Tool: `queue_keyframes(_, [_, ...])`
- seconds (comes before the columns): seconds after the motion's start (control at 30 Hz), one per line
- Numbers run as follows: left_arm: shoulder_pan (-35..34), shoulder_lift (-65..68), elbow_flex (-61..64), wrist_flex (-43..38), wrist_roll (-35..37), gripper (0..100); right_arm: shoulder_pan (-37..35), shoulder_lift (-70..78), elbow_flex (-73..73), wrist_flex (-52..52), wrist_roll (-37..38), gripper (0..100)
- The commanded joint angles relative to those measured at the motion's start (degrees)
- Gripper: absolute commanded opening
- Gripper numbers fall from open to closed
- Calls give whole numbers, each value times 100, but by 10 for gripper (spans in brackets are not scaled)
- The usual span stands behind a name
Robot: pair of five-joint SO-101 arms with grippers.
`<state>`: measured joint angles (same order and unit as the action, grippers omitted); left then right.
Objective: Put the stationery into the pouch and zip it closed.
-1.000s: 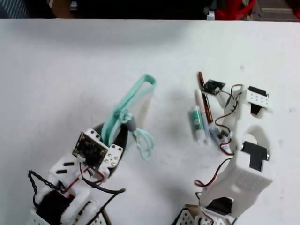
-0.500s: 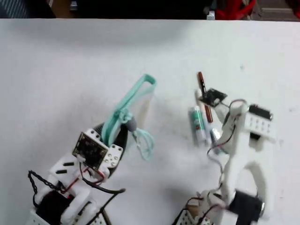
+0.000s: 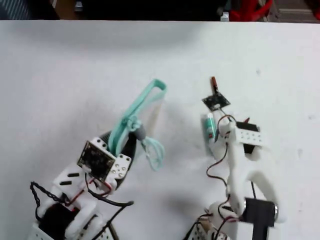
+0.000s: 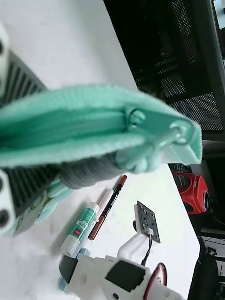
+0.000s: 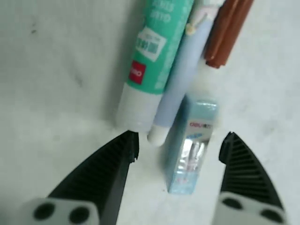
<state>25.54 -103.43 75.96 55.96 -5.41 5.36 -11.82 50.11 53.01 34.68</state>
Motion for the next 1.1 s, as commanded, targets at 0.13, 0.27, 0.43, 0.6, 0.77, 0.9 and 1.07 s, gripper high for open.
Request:
queue_keyframes(0.13, [4,92,44,-35,-9,24,119,532,-545,84,-246,283])
queue_keyframes(0.27, [4,92,44,-123,-26,24,110,558,-642,4,-229,283])
queue_keyframes(0.43, [-31,92,44,-123,-35,24,426,585,-844,22,-220,276])
queue_keyframes(0.6, [-31,92,132,-132,-35,24,593,602,-818,48,-211,116])
queue_keyframes(0.77, [-22,92,132,-132,-35,24,576,602,-818,40,158,85])
queue_keyframes(0.9, [-31,92,132,-132,-35,24,769,514,-923,207,211,152])
queue_keyframes(1.07, [-31,92,132,-132,-44,24,813,453,-1037,391,229,132])
